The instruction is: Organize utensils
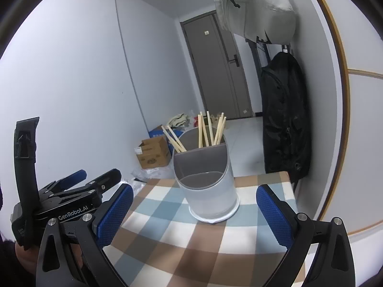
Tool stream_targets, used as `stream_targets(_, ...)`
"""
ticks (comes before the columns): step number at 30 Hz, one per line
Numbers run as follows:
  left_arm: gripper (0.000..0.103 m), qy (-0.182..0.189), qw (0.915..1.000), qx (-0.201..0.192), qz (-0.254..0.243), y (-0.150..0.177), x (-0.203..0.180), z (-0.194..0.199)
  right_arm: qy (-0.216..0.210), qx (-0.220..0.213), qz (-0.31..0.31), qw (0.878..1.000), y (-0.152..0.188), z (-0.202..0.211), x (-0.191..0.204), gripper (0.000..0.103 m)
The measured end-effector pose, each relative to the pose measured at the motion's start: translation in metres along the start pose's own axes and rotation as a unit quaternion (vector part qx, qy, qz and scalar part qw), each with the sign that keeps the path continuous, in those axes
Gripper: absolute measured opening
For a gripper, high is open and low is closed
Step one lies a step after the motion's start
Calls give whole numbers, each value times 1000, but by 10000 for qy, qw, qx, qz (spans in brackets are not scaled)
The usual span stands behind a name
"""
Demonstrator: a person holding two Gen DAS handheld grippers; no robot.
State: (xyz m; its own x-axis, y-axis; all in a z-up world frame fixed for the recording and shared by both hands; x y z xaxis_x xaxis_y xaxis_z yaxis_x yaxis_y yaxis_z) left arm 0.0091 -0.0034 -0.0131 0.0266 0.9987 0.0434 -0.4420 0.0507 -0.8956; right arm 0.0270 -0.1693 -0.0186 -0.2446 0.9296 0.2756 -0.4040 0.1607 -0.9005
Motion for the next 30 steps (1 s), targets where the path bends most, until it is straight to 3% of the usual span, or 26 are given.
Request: stream_targets(30, 101, -13, 10000, 44, 34, 2, 0, 0, 57, -25, 90, 9999, 0, 2, 2, 103)
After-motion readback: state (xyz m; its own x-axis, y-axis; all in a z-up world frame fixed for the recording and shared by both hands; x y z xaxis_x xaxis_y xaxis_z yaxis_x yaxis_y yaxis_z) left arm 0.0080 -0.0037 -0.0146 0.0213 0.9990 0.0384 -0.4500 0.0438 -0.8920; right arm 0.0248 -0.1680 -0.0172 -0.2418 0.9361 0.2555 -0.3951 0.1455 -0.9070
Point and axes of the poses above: each gripper's, at about its wrist camera, not at the fingertips, and z roughly against the way its jaws point, x to its left, y to its underside, the point moved 2 cm from there along -z, roughly the way its jaws point, and after that the axes turned 6 degrees about -z, right-handed, at the moved point
